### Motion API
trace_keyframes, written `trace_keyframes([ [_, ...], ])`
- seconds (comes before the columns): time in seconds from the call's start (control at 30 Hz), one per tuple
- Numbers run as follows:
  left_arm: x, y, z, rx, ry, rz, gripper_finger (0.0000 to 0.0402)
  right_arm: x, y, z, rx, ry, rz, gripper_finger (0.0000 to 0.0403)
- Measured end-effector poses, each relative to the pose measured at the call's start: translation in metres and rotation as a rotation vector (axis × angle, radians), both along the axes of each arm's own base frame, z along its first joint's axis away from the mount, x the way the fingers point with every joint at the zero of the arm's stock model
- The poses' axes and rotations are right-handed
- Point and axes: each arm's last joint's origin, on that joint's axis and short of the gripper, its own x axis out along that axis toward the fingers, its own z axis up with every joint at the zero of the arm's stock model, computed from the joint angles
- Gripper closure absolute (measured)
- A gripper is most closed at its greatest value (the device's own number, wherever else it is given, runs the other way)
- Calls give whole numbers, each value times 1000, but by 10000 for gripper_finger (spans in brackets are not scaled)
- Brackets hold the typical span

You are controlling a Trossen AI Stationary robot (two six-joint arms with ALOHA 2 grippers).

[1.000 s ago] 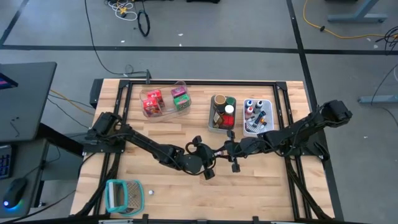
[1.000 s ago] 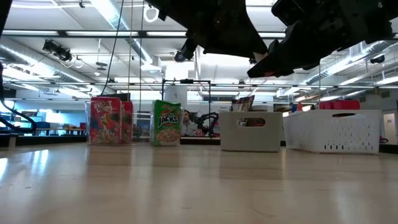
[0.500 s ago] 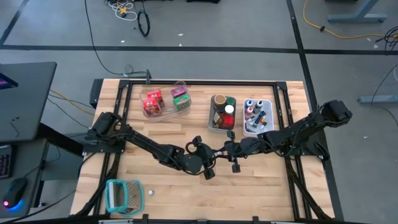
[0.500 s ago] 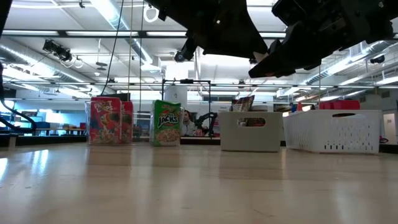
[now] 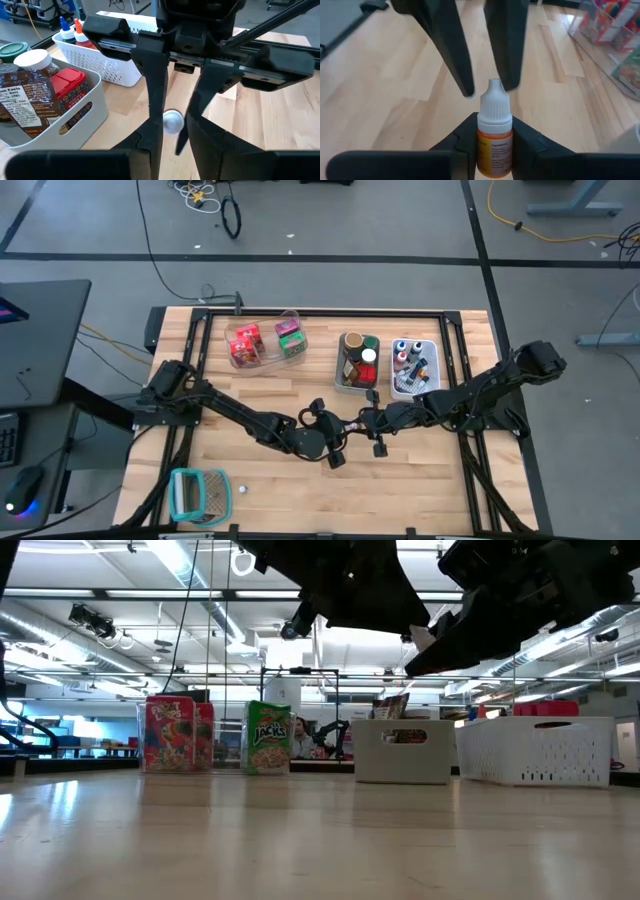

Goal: Pick & Place Kitchen Items
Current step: Put the small yellow food coloring bottle into the white bin

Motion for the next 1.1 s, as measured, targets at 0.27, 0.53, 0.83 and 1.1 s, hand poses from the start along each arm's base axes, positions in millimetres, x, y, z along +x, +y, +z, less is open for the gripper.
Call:
trace_keyframes([
  [0.27, -1, 1, -2, -7, 16, 29, 303, -5, -4, -7, -80, 76, -79, 317],
  [0.53, -1, 1, -1, -42, -10, 51, 303, -16, -12, -11, -154, 167, -223, 317],
  [0.83, 0, -1, -2, -83, 6, -28, 303, -36, -18, 26, -133, 44, -334, 317],
  [1.1, 0, -4, -2, -172, 6, -76, 303, -75, -39, 28, -305, 93, -761, 317],
])
